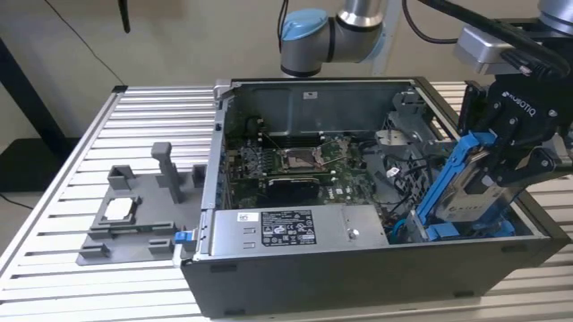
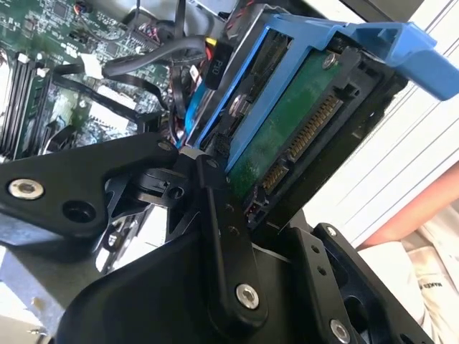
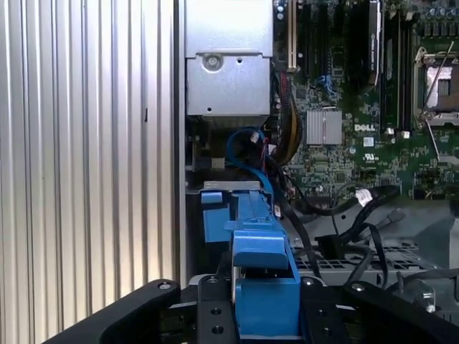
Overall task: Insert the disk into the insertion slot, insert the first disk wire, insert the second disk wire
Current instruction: 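Insert the disk into the insertion slot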
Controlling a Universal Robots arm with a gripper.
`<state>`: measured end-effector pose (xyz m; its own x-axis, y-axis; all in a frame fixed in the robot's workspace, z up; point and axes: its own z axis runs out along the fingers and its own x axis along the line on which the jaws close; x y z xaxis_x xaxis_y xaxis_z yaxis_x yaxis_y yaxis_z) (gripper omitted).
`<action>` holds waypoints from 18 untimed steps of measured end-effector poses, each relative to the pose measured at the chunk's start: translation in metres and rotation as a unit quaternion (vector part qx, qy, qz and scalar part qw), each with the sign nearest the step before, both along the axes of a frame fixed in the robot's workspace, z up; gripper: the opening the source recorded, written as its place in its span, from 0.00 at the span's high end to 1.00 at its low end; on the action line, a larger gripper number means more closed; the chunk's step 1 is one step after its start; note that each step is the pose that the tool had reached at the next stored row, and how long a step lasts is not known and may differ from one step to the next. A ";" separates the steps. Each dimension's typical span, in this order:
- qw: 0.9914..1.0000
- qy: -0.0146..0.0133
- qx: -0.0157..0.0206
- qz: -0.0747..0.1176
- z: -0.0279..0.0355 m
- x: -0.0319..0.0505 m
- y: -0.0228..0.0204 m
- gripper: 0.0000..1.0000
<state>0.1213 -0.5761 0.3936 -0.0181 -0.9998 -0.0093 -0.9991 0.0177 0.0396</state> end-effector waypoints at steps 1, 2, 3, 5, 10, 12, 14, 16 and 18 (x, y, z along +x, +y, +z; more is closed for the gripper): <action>1.000 0.000 0.000 0.000 -0.0019 0.0000 0.0000 0.67; 1.000 0.000 0.000 0.000 -0.0036 0.0000 0.0000 0.67; 1.000 0.000 0.000 0.000 -0.0039 0.0000 0.0000 0.67; 1.000 0.000 0.000 0.000 -0.0038 0.0000 0.0000 0.66; 1.000 0.000 0.000 0.000 0.0023 0.0000 0.0000 0.60; 1.000 0.000 0.003 0.000 0.0025 -0.0001 0.0001 0.60; 1.000 -0.005 0.016 0.000 0.0026 -0.0007 0.0001 0.60; 0.999 -0.011 0.032 0.000 0.0026 -0.0012 0.0001 0.60; 0.999 -0.020 0.042 0.000 0.0026 -0.0015 0.0001 0.60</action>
